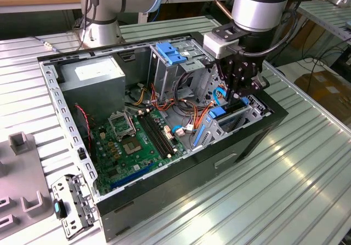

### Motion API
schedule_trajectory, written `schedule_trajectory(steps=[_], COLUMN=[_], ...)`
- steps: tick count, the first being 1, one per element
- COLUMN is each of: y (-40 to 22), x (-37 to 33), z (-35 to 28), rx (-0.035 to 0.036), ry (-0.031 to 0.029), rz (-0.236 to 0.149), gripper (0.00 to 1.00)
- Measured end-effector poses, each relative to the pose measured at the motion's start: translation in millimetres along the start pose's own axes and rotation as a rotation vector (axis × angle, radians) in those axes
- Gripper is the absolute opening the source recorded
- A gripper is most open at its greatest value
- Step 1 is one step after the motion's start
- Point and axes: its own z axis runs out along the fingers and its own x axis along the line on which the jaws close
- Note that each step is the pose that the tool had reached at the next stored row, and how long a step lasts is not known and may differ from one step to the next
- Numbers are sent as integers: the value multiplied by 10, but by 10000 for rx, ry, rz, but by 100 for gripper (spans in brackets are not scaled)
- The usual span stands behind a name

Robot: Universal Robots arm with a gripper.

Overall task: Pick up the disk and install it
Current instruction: 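Insert the second disk wire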

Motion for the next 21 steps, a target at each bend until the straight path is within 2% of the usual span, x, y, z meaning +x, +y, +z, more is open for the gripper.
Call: schedule_trajectory(steps=[8, 21], y=[-3, -3], x=[-4, -5], z=[25, 26], rx=[-1, 7], ry=[-49, -57], rz=[4, -5], gripper=[16, 16])
